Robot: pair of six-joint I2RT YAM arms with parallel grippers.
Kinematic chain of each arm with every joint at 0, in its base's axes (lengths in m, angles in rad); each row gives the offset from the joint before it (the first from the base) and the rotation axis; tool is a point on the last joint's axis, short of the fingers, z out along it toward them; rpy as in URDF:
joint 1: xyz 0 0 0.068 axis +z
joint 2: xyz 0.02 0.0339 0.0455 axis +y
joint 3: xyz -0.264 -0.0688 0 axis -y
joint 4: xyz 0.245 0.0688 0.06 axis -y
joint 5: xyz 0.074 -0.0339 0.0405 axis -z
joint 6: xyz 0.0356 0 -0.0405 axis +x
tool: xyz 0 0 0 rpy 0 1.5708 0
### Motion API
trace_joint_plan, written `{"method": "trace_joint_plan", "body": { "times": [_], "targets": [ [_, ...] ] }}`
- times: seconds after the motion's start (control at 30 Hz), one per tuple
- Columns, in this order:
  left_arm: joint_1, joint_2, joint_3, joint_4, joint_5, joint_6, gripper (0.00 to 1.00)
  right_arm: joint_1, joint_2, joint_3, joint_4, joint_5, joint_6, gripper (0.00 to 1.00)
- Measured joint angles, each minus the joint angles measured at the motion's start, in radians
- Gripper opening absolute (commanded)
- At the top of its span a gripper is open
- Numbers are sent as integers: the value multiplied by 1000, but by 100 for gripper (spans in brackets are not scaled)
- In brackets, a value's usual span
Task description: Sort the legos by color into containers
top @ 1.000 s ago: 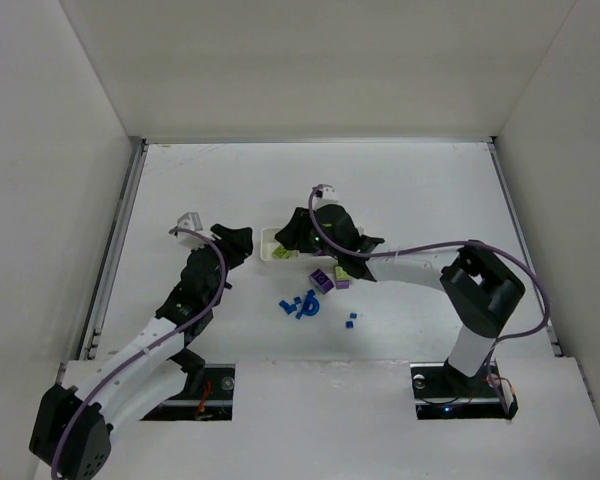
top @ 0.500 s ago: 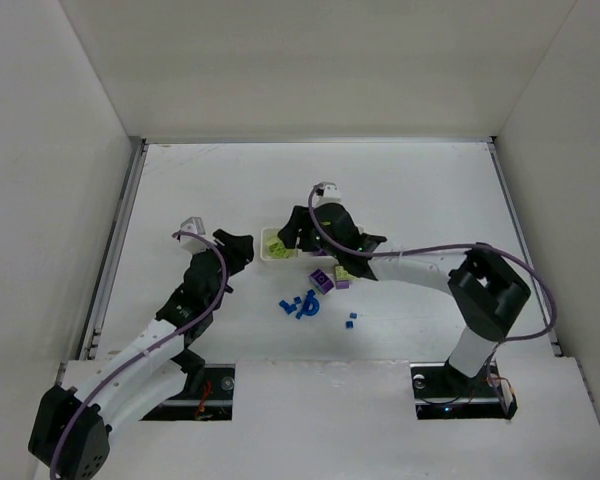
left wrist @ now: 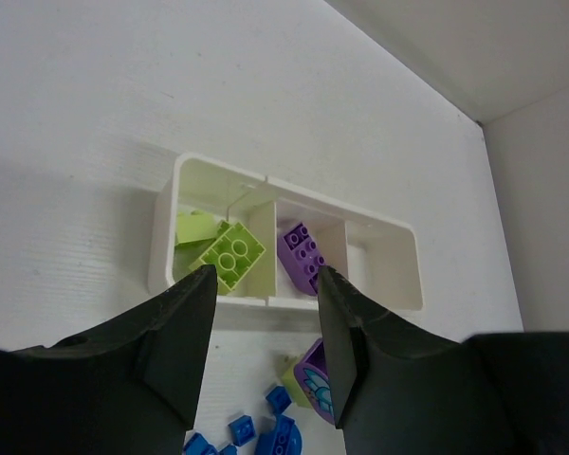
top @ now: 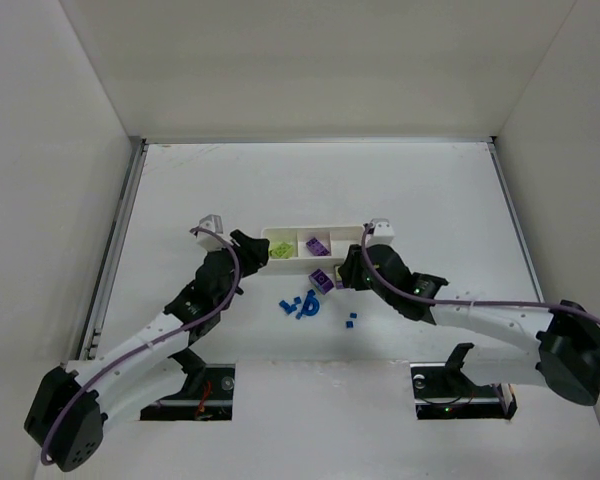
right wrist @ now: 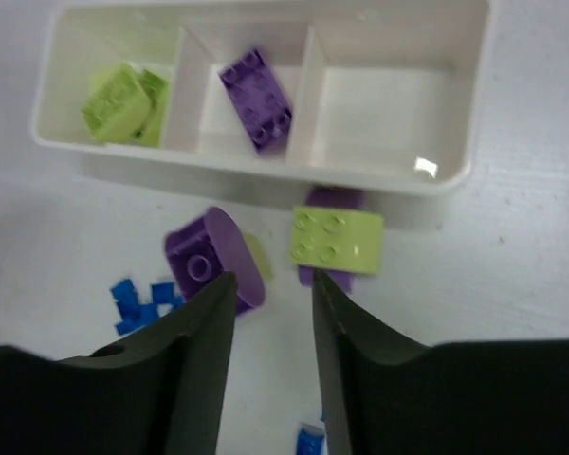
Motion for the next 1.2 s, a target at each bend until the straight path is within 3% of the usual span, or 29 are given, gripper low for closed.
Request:
{"method": "trace_joint_plan", "body": {
  "times": [0.2,0.3,0.87,1.2],
  "targets": [
    [-72,59,17,18,1,18,43,16,60,-30,-71,28,-4,72],
    [-85,55,17,18,0,21,43,16,123,-18,-73,29,-16,75],
    [-96,26,17,18,-1,19,43,13,298,45,-16,104,-55,70],
    [-109,32,17,18,-1,13,43,-12,315,71,48,111,-77,59]
  ]
}}
